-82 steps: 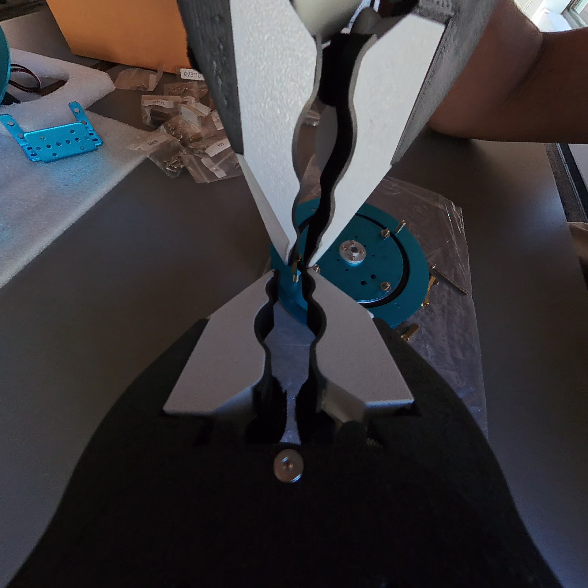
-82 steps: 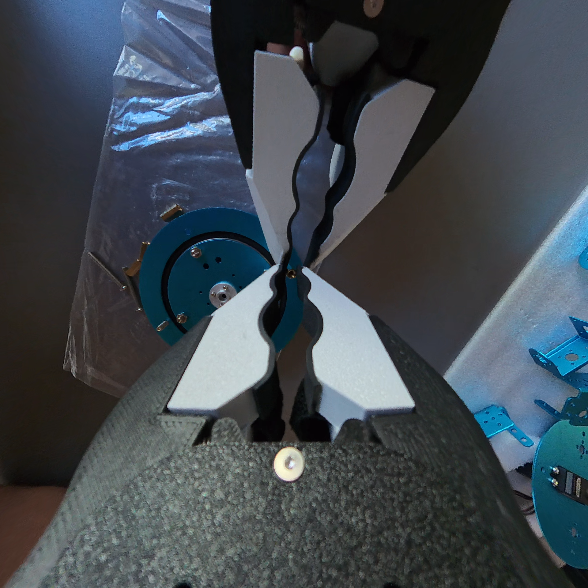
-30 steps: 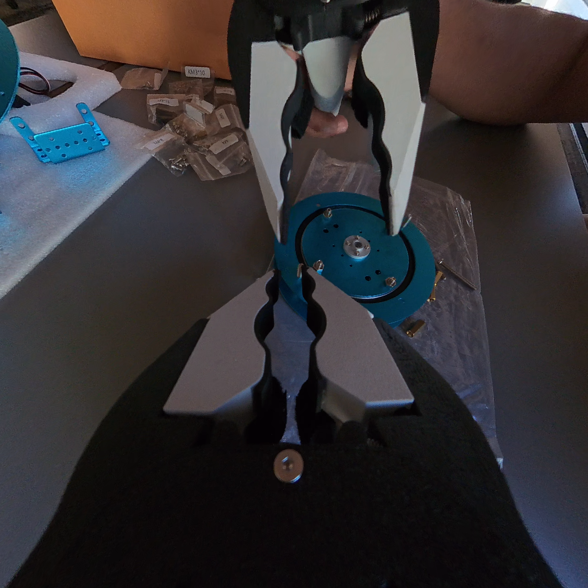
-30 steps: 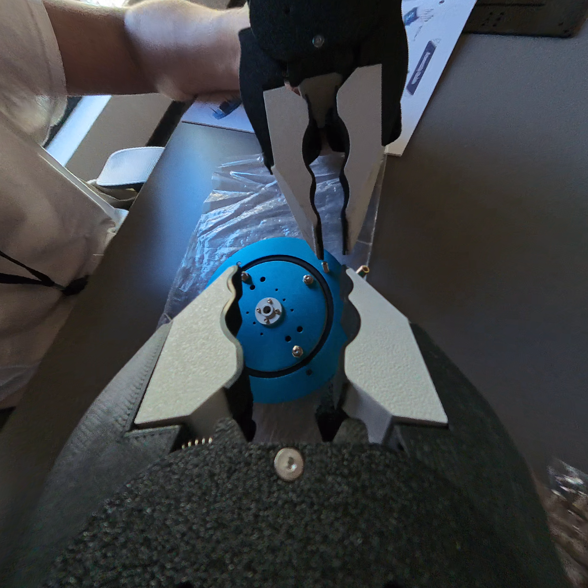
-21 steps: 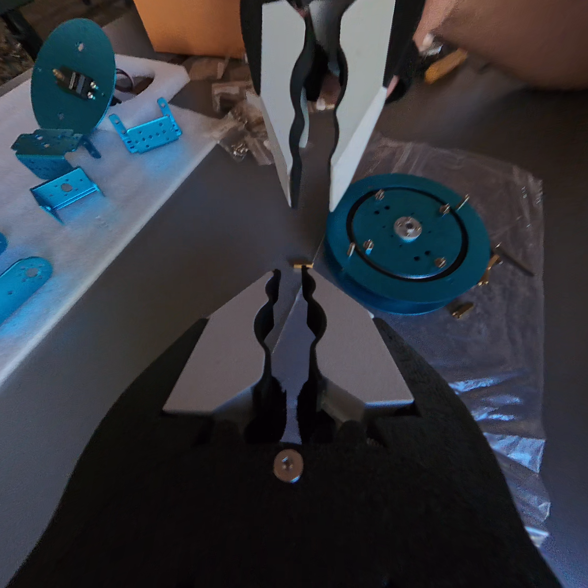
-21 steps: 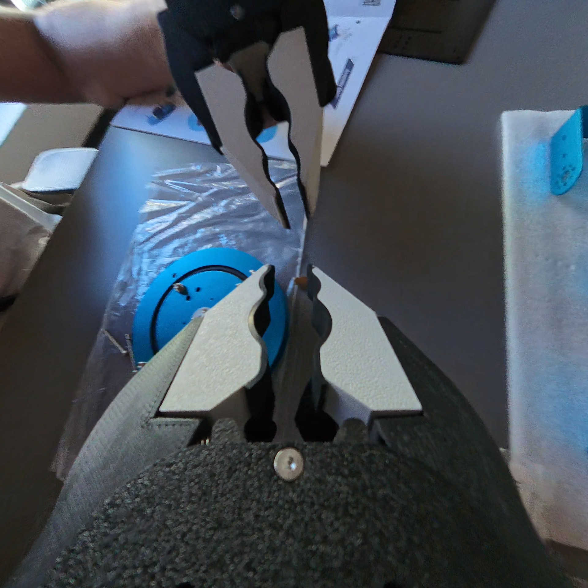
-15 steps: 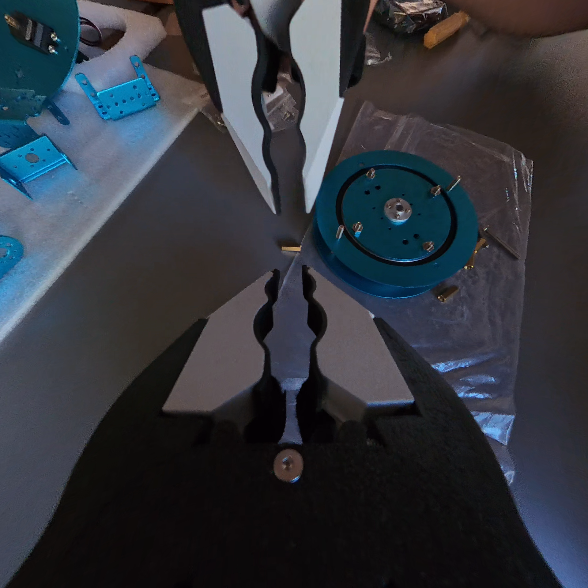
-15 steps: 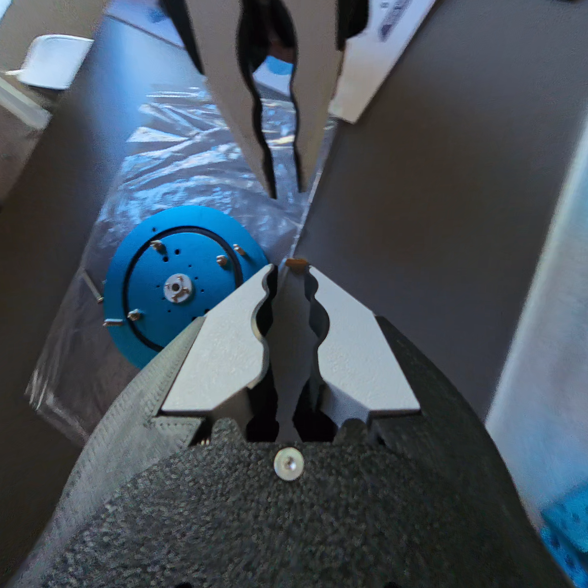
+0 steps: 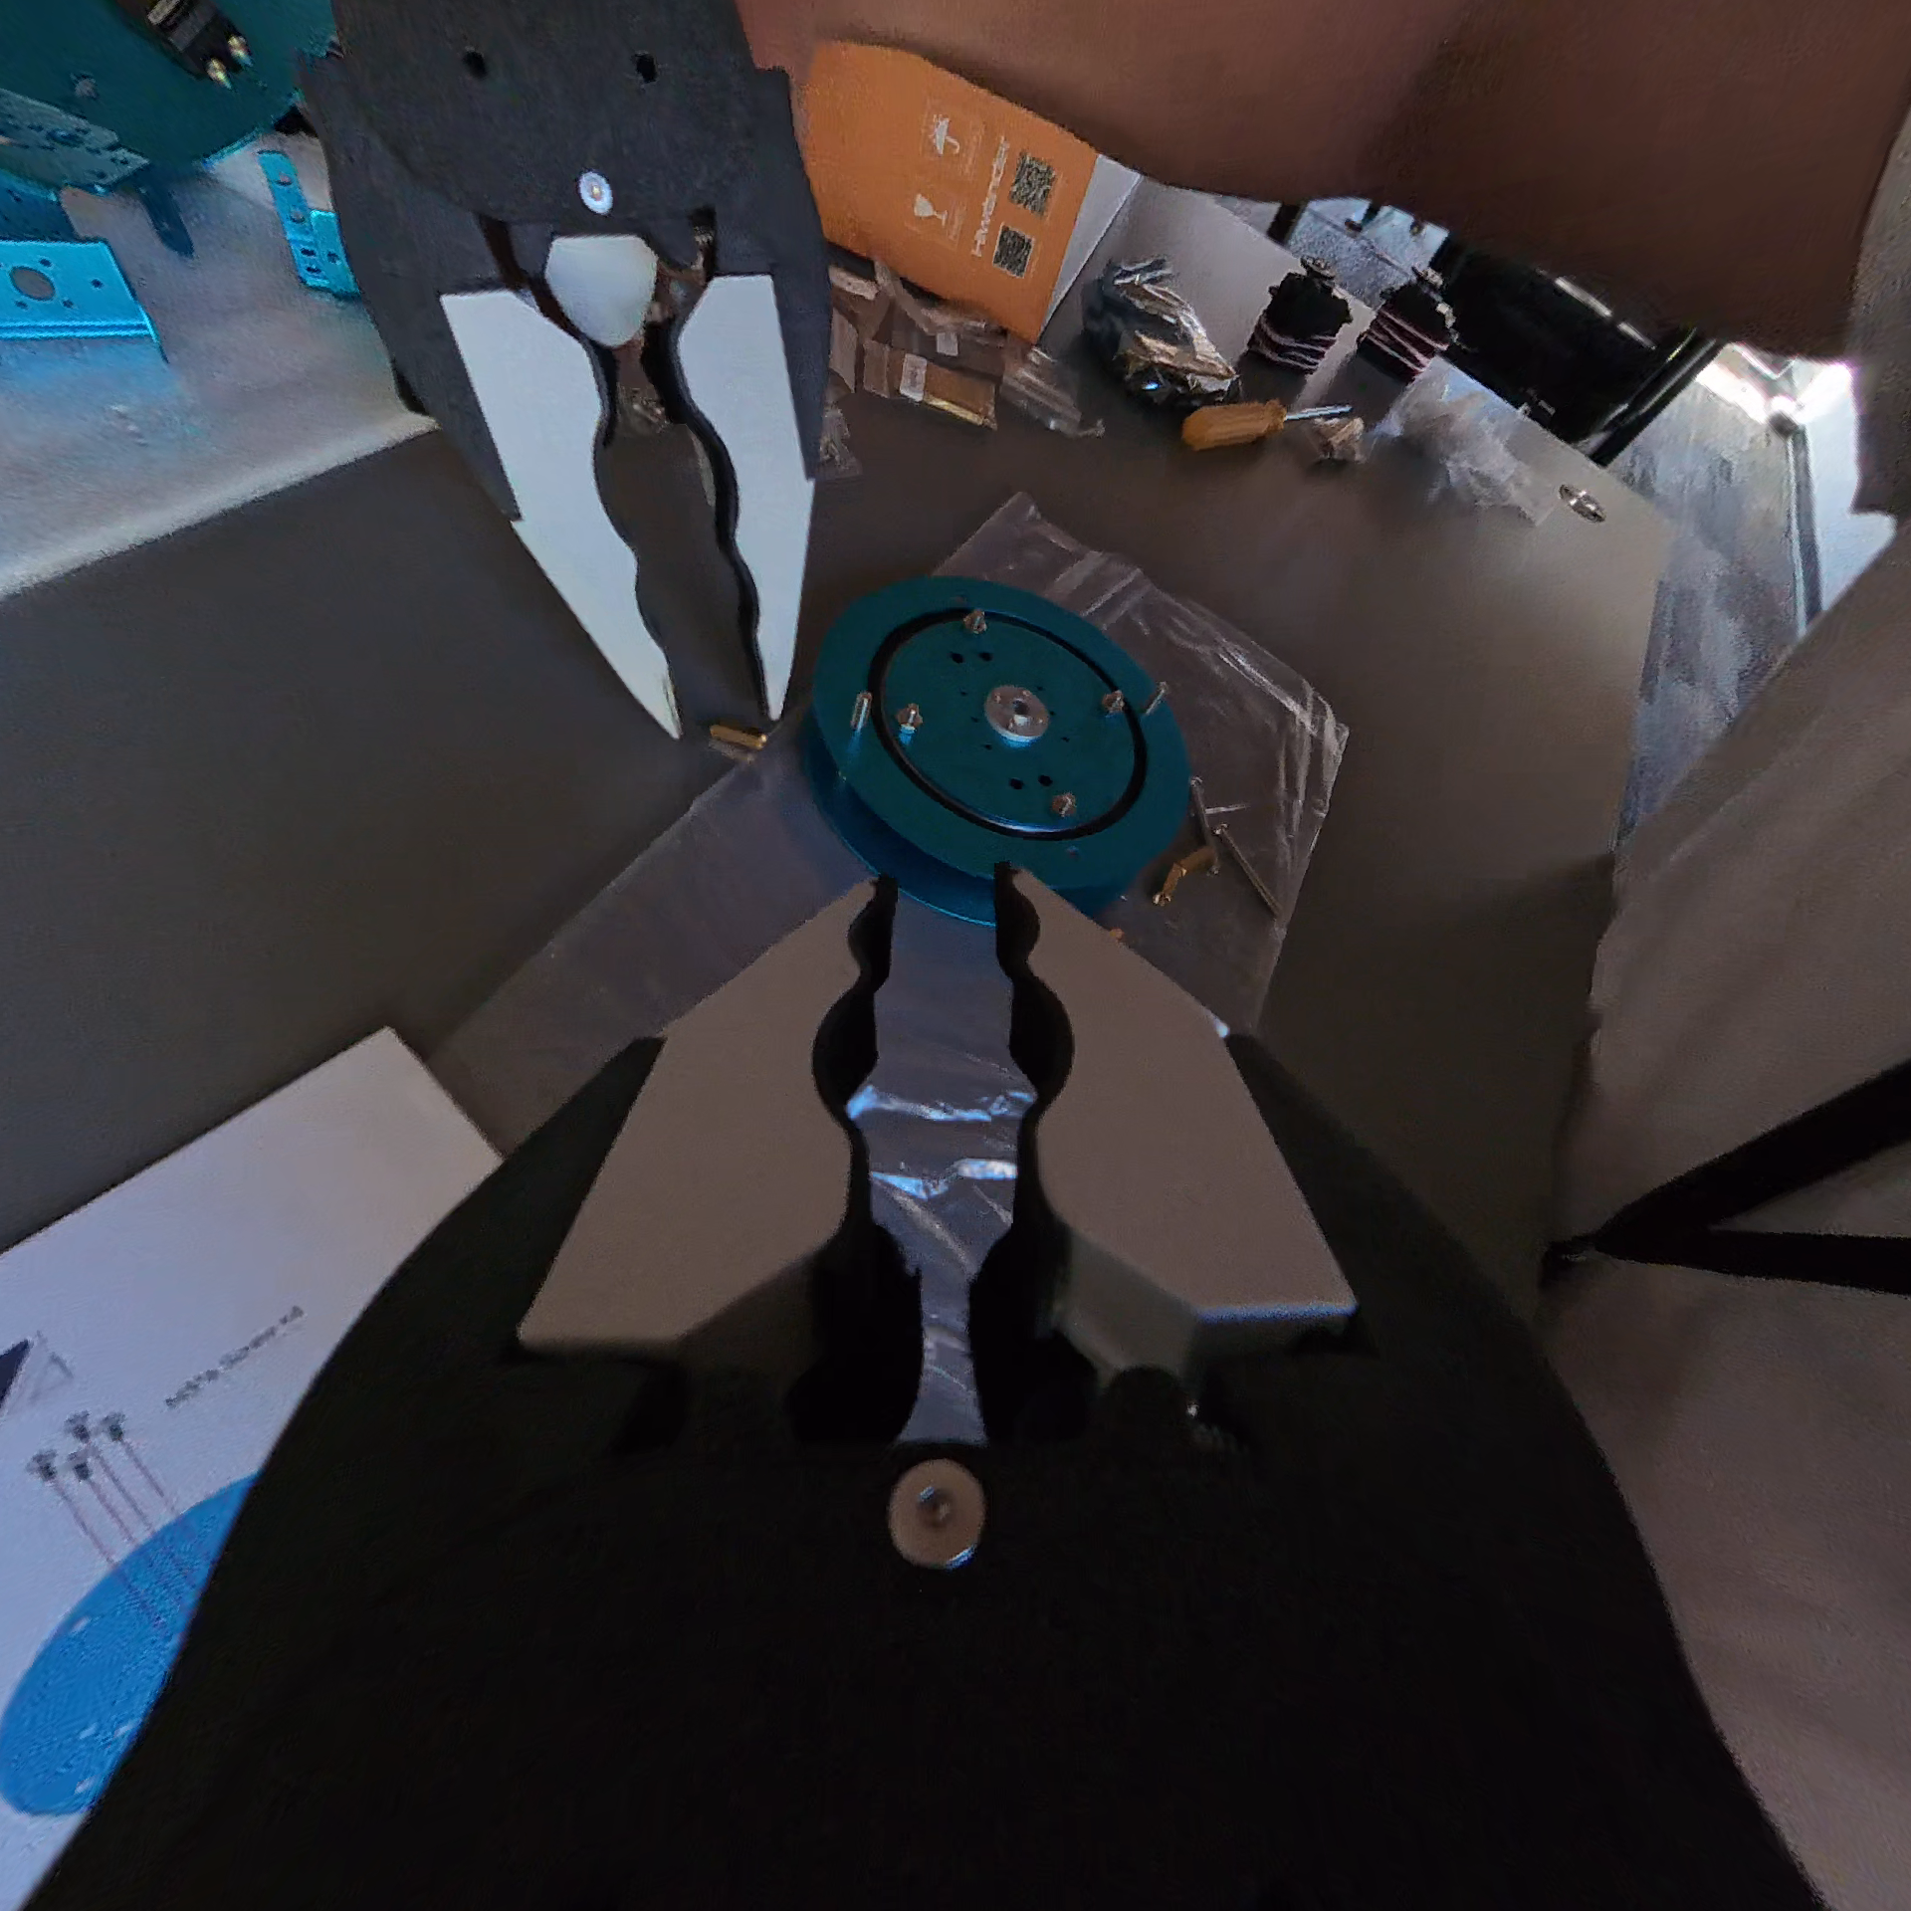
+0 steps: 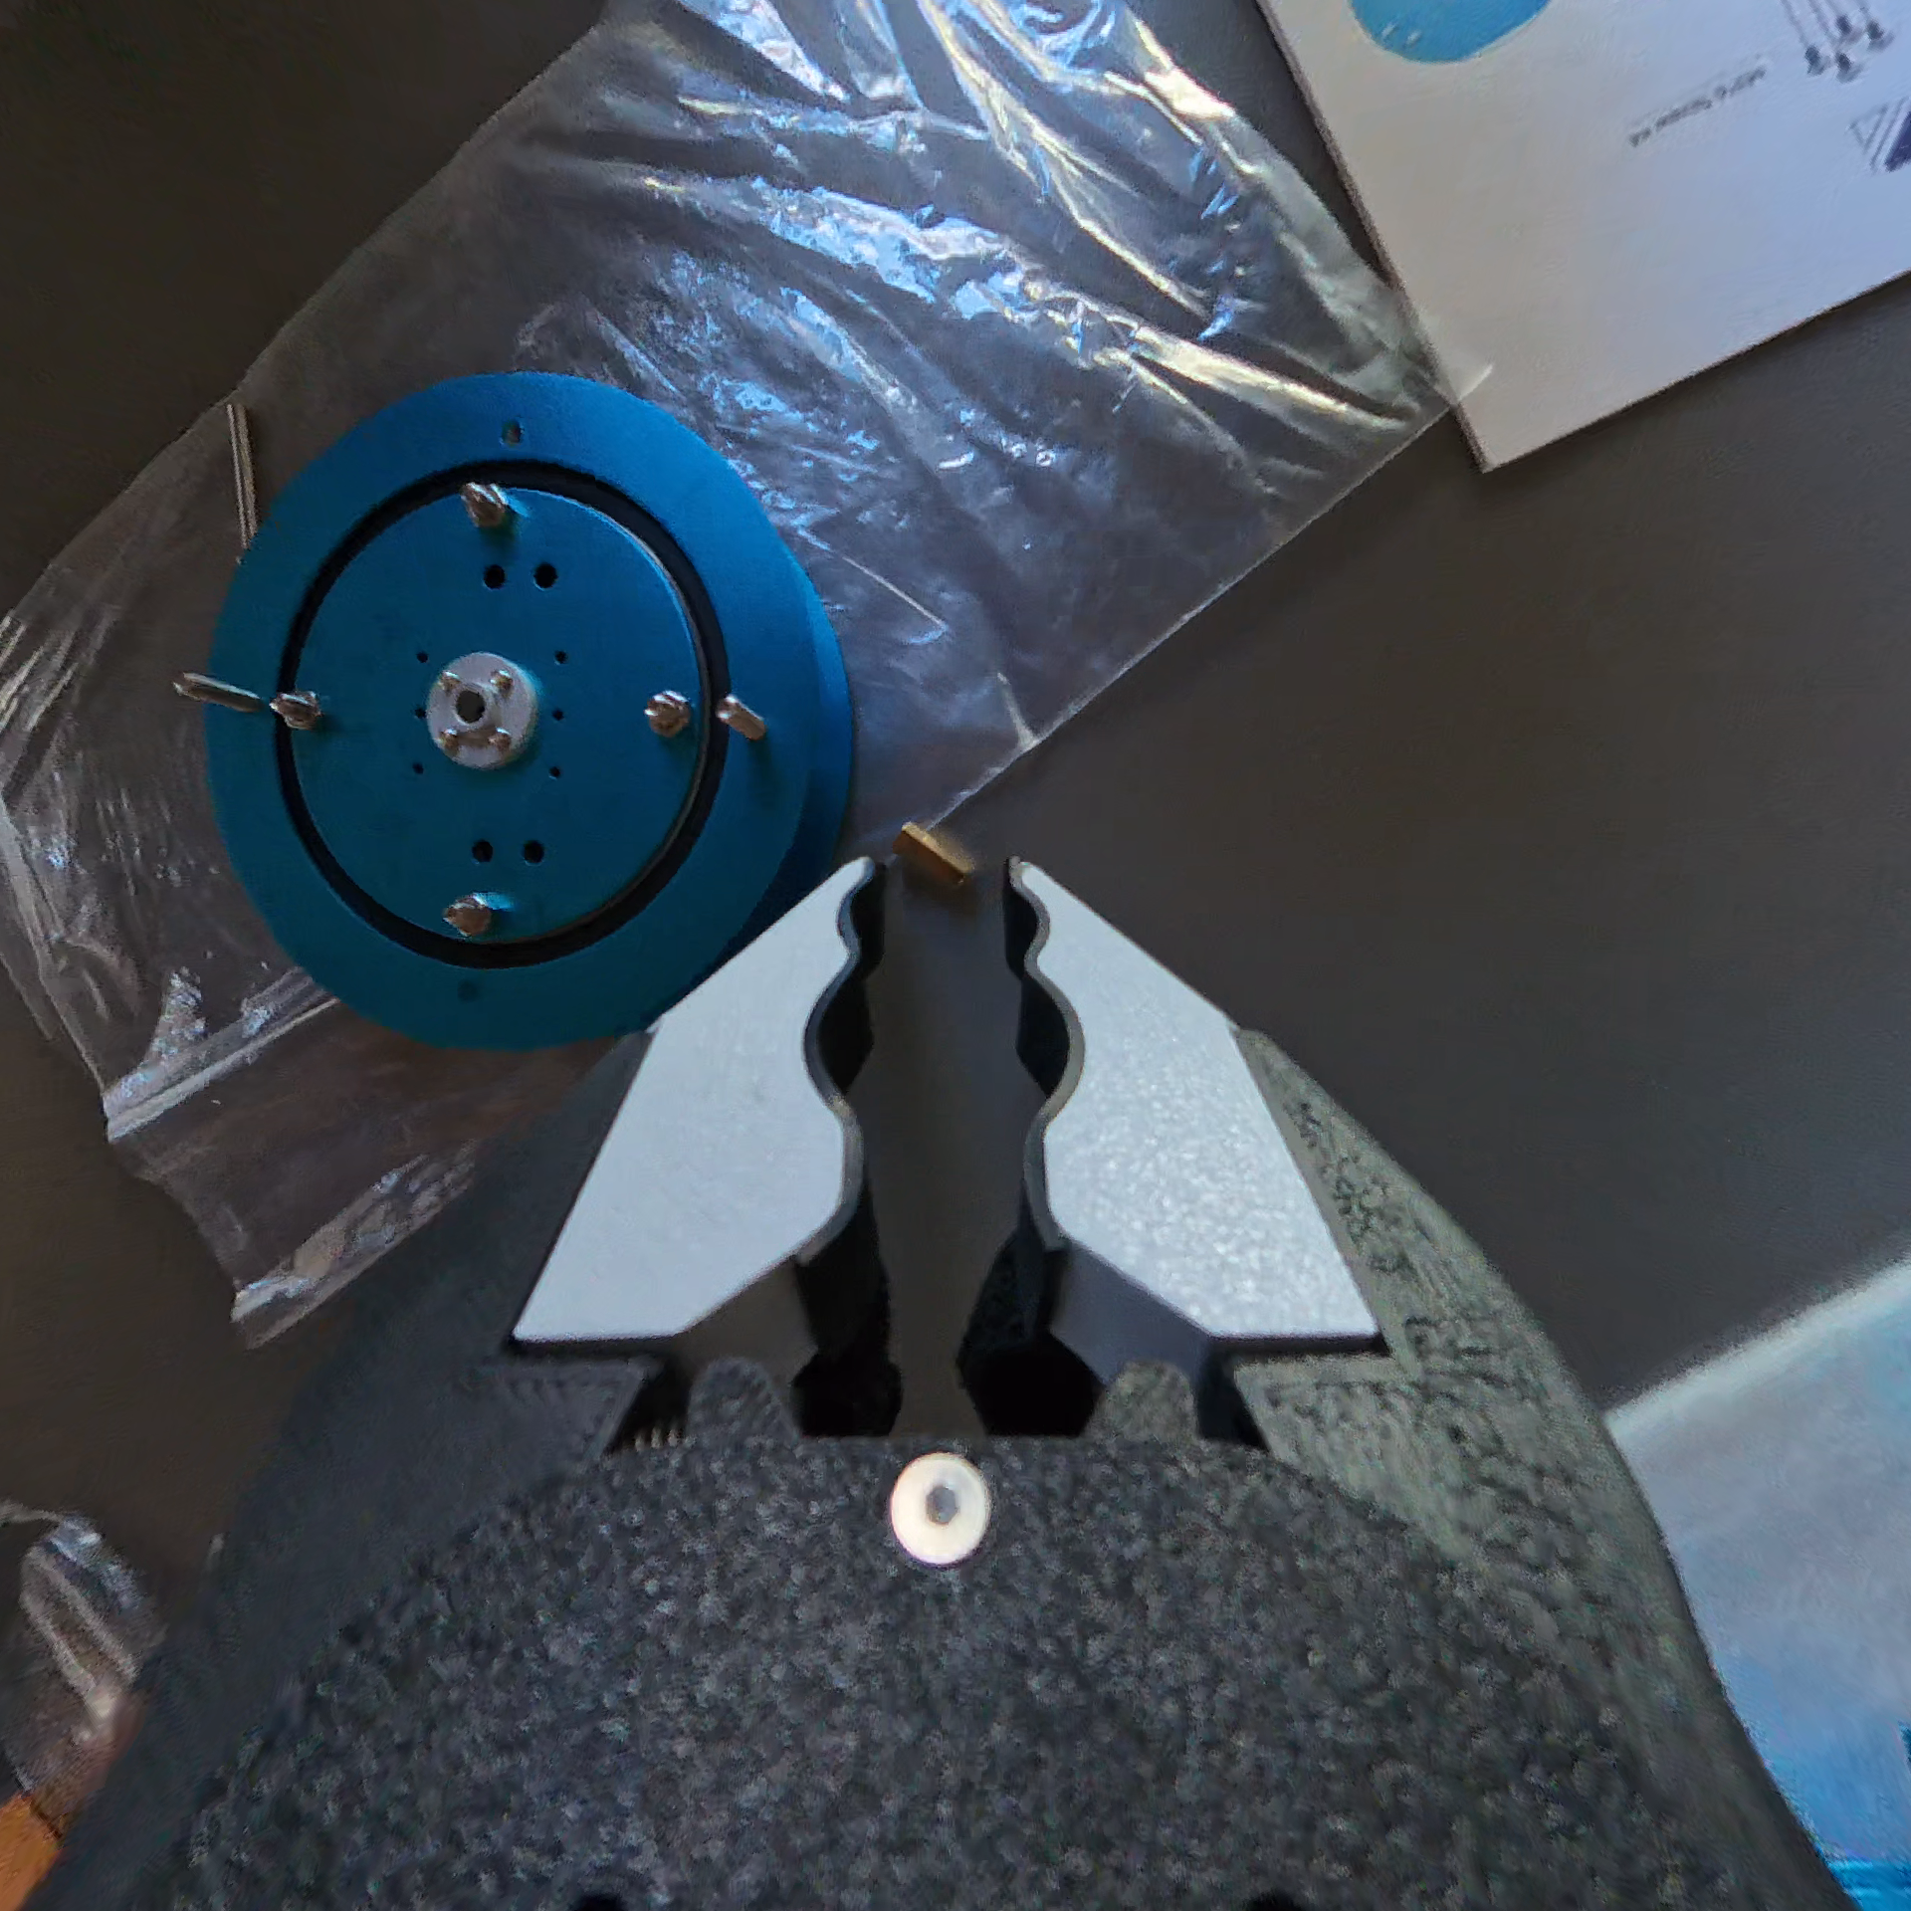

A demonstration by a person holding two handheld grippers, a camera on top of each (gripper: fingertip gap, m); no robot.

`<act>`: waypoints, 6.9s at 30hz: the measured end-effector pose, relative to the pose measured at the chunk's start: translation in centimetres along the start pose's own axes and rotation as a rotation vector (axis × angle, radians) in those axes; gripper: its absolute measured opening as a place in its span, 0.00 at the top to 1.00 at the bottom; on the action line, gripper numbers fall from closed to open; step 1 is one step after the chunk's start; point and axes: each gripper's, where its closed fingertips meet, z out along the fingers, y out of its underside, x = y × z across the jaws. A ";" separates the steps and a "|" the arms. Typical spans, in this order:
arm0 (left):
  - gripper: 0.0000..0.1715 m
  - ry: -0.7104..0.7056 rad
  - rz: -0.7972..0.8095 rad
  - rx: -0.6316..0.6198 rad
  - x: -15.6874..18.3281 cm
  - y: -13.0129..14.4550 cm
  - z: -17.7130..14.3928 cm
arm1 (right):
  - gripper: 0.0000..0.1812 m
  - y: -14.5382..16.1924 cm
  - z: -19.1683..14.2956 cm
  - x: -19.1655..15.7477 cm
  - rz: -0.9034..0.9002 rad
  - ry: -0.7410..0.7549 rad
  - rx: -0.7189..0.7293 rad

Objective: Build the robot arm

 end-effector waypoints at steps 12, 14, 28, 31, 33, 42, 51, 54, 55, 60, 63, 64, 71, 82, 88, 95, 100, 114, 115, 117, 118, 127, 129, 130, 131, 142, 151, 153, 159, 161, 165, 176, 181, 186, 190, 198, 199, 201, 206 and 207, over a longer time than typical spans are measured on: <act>0.88 -0.082 0.158 -0.065 -4.0 0.0 2.2 | 0.98 -0.4 -0.2 -0.6 0.076 0.026 -0.049; 0.88 -0.114 0.216 -0.072 -5.1 -0.2 2.8 | 0.98 -1.2 -0.7 -0.9 0.240 0.008 0.013; 0.88 -0.149 0.365 -0.070 -5.2 -0.7 4.3 | 1.00 -3.6 -4.0 -0.9 0.645 0.225 0.500; 0.87 -0.118 0.213 -0.099 -5.6 -0.7 3.7 | 1.00 -4.9 -4.8 -0.6 0.595 0.331 0.503; 0.86 -0.101 0.176 -0.137 -6.3 -0.1 2.9 | 1.00 -4.5 -4.8 -0.2 0.560 0.426 0.406; 0.86 -0.054 0.229 -0.135 -6.1 -0.5 3.0 | 0.85 3.1 -1.8 1.0 0.534 0.469 -0.014; 0.86 -0.095 0.377 -0.247 -7.7 -0.1 5.1 | 0.93 1.0 -1.8 0.6 0.530 0.503 0.000; 0.86 -0.144 0.372 -0.301 -8.2 0.5 6.6 | 0.93 0.6 -2.4 0.4 0.576 0.511 0.018; 0.86 -0.143 0.331 -0.321 -8.0 0.7 7.1 | 0.93 0.3 -2.8 0.4 0.585 0.537 0.047; 0.83 -0.133 0.085 -0.324 -7.5 0.3 8.2 | 0.93 -0.6 -4.7 -1.2 0.668 0.699 0.224; 0.85 -0.103 -0.006 -0.340 -7.3 0.3 8.8 | 0.94 -1.2 -5.0 -3.3 0.705 0.760 0.329; 0.88 -0.099 -0.017 -0.343 -7.4 0.3 9.1 | 0.94 -1.2 -5.1 -3.9 0.709 0.787 0.346; 0.97 -0.120 0.119 -0.398 -8.0 -0.4 10.7 | 0.96 0.2 -5.8 -6.3 0.697 0.894 0.320; 0.97 -0.092 0.701 -0.041 -4.9 -5.5 10.5 | 0.86 -1.0 -7.5 -4.4 0.778 0.628 0.799; 0.97 -0.163 0.867 0.155 -2.3 -8.3 7.4 | 0.91 -3.6 -8.7 -3.8 0.759 0.579 0.912; 0.97 -0.142 0.869 0.155 -1.8 -8.1 7.0 | 0.97 -4.7 -8.5 -3.6 0.781 0.543 0.950; 0.96 -0.129 0.743 0.112 -2.2 -7.5 6.9 | 0.98 -4.1 -8.3 -3.9 0.766 0.637 0.780; 0.94 0.134 0.493 -0.112 -1.9 -0.7 7.5 | 0.97 -4.5 -4.4 -4.5 0.699 0.502 0.340; 0.94 0.138 0.497 -0.113 -1.8 -0.6 7.6 | 0.97 -4.2 -4.0 -4.4 0.688 0.518 0.315; 0.94 0.127 0.503 -0.109 -1.9 -0.7 7.9 | 0.97 -3.8 -3.3 -4.5 0.673 0.536 0.272; 0.94 0.123 0.501 -0.110 -2.0 -0.7 8.1 | 0.97 -3.7 -3.2 -4.6 0.668 0.541 0.263; 0.98 0.144 0.469 -0.099 -2.1 -0.6 8.9 | 0.97 -3.1 -2.6 -4.1 0.655 0.503 0.133; 0.98 0.145 0.463 -0.099 -2.1 -0.7 9.0 | 0.97 -3.2 -2.4 -3.8 0.650 0.491 0.126; 0.98 0.145 0.463 -0.099 -2.1 -0.7 9.0 | 0.97 -3.2 -2.2 -3.7 0.655 0.481 0.120; 0.98 0.145 0.463 -0.099 -2.2 -0.7 9.0 | 0.97 -3.1 -2.2 -3.6 0.656 0.477 0.110; 0.97 0.154 0.471 -0.107 -2.5 -0.6 8.2 | 0.97 -3.5 -2.2 -3.7 0.643 0.453 0.091; 0.99 0.148 0.481 -0.099 -2.3 -0.6 8.8 | 0.97 -3.3 -2.1 -3.5 0.649 0.479 0.044; 0.99 0.151 0.474 -0.095 -2.3 -0.6 8.9 | 0.97 -3.4 -2.1 -3.4 0.640 0.493 0.039; 0.99 0.150 0.470 -0.095 -2.4 -0.6 8.9 | 0.97 -3.4 -2.0 -3.2 0.620 0.522 0.045; 0.99 0.147 0.473 -0.095 -2.4 -0.6 8.9 | 0.97 -3.4 -2.0 -3.2 0.614 0.530 0.053; 0.99 0.141 0.482 -0.094 -2.4 -0.6 8.9 | 0.97 -3.3 -2.0 -3.2 0.602 0.563 0.118; 1.00 0.132 0.498 -0.092 -2.3 -0.5 8.8 | 0.97 -2.0 -1.4 -3.9 0.636 0.580 0.201; 1.00 0.131 0.499 -0.091 -2.4 -0.5 8.6 | 0.97 -2.1 -1.3 -3.7 0.638 0.564 0.117; 1.00 0.127 0.508 -0.089 -2.4 -0.4 8.5 | 0.97 -2.4 -1.6 -3.6 0.603 0.570 0.111; 1.00 0.127 0.506 -0.088 -2.4 -0.4 8.5 | 0.97 -2.5 -1.6 -3.6 0.591 0.573 0.101; 1.00 0.118 0.517 -0.085 -2.4 -0.4 8.5 | 0.97 -3.4 -1.8 -2.8 0.603 0.547 0.149; 1.00 0.117 0.518 -0.085 -2.4 -0.4 8.4 | 0.97 -3.4 -1.8 -2.8 0.614 0.540 0.158; 1.00 0.117 0.518 -0.085 -2.3 -0.4 8.4 | 0.97 -3.4 -1.8 -2.8 0.636 0.531 0.173; 1.00 0.118 0.519 -0.085 -2.3 -0.4 8.4 | 0.97 -3.3 -1.8 -2.7 0.721 0.521 0.194; 1.00 0.118 0.518 -0.085 -2.3 -0.4 8.4 | 0.97 -3.3 -1.8 -2.6 0.749 0.518 0.198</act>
